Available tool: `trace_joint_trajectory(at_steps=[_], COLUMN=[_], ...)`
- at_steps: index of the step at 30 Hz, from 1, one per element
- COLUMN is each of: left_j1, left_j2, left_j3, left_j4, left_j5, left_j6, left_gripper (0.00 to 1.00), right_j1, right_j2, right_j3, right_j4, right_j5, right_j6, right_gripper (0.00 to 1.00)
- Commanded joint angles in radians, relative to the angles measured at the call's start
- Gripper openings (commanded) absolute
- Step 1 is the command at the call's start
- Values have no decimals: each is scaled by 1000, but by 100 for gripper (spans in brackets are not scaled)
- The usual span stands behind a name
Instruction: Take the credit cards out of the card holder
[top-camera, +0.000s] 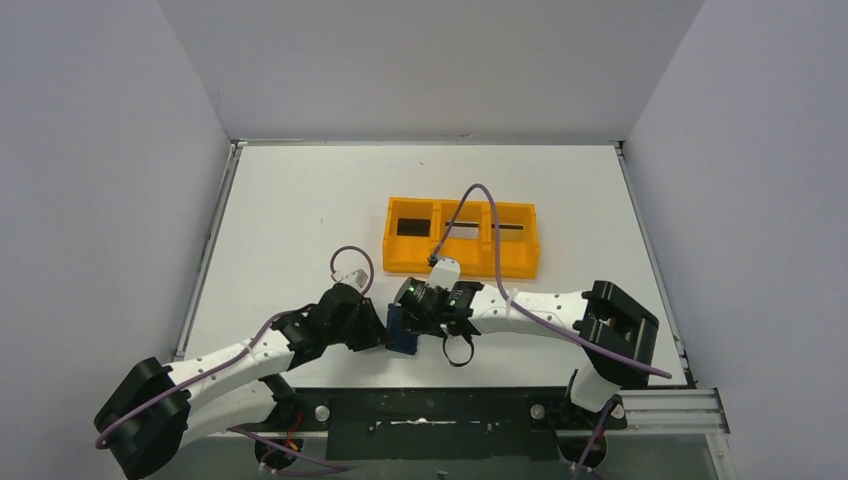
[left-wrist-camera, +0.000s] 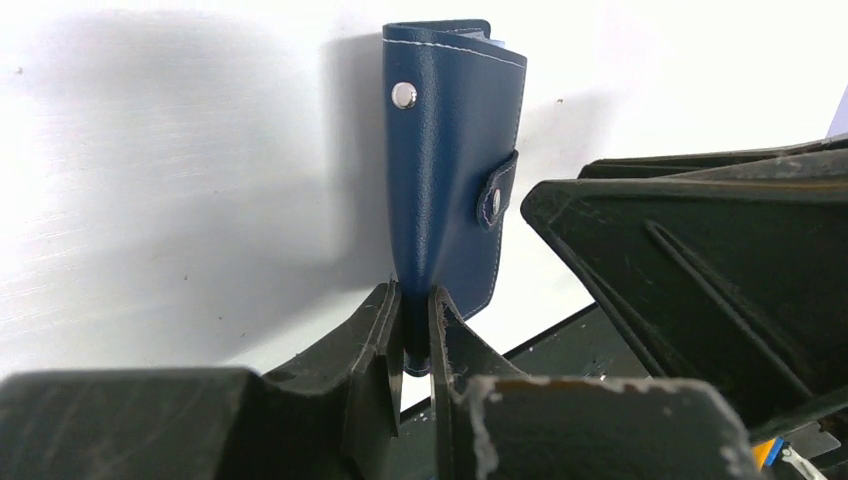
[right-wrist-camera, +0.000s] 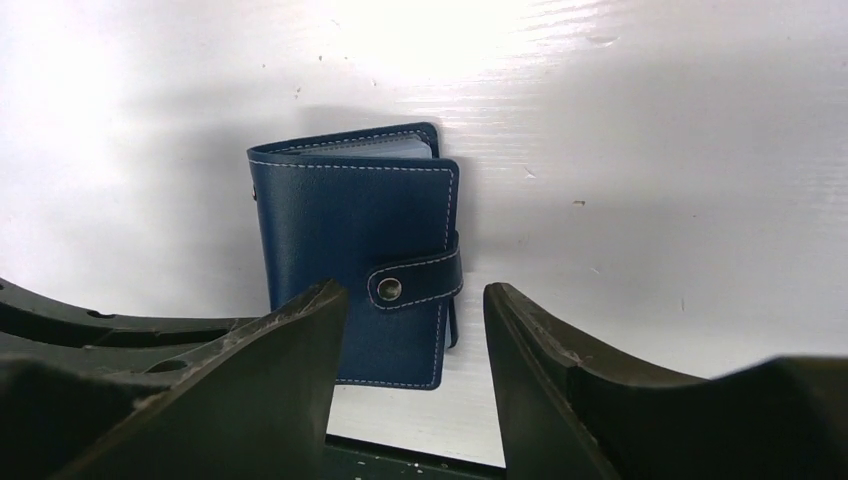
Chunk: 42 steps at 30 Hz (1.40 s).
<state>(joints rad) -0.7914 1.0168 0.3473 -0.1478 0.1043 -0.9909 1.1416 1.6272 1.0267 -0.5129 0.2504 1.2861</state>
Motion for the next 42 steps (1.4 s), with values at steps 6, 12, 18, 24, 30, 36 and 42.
trace_joint_trajectory(at_steps=[6,12,18,24,30,36,42], left_j1=[-16,-26,-30,-31,-31,-29,-27], left_j2=[-3,3,-16,-39,-38,-29,-47], left_j3=[83,81,91,86,76,93,95], left_j4=[-22,-17,-36,-74,-86,-112,-175], left_j5=[-40,-41,-36,-61,-76,-124,-196], left_j6=[14,9,2,-3,-6,-19,-49], left_gripper=[0,0,0,0,0,0,0], right_j1=[13,19,11,9,4,-12,-48], right_j2=[22,50,68,93,70,-9,-105], right_j3=[61,79,29,30,-3,-69,-170], right_j4=[35,61,118,78,73,121,185], right_j5=[2,-22,-29,-30,-21,-25,-47], right_j6=[-94,-127,-95,-101,-103,-89,-72], right_gripper=[45,49,44,32,14,0,0])
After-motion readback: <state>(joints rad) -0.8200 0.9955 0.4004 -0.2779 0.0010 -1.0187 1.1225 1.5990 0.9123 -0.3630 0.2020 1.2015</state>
